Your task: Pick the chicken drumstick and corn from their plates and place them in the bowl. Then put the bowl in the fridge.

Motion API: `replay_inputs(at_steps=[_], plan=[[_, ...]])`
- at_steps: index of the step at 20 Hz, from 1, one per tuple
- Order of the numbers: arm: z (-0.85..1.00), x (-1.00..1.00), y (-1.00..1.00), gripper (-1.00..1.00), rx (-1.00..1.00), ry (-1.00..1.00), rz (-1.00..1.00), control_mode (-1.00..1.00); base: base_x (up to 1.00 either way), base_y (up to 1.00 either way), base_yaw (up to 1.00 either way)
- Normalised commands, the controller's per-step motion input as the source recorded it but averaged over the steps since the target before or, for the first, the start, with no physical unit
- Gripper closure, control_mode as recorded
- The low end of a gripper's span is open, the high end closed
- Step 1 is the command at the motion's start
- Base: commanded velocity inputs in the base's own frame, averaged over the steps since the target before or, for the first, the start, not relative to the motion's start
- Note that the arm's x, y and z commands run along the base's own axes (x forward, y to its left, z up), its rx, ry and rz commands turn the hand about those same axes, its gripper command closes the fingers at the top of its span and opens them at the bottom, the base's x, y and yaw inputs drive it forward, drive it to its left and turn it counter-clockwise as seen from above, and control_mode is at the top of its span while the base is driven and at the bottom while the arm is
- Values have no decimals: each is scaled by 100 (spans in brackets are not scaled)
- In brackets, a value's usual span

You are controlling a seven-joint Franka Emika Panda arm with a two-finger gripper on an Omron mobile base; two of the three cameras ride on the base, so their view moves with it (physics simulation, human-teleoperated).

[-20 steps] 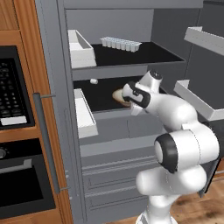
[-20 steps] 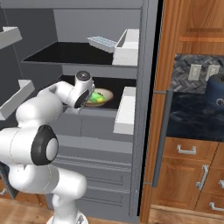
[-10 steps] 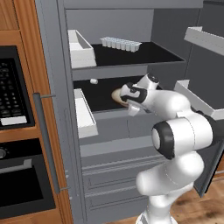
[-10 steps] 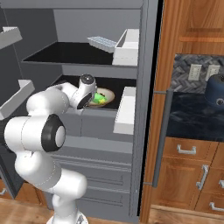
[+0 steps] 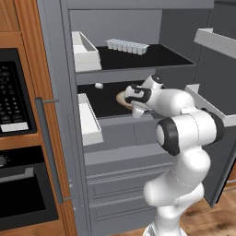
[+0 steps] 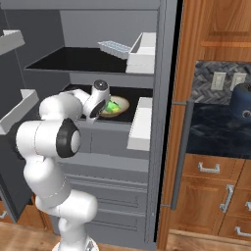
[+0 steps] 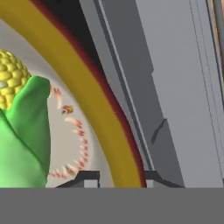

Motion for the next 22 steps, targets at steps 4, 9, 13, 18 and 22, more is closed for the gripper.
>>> replay_inputs(at_steps=[4,9,13,18,22], plan=[[-16,41,-4,100,1,10,0,-100,0,0,0],[-17,37,-2,100,4,1,0,-100,0,0,0],[-22,23,-2,100,5,0,0,-100,0,0,0],[-19,23,-1,100,3,0,0,-100,0,0,0],[-11,23,0,100,2,0,0,-100,0,0,0]])
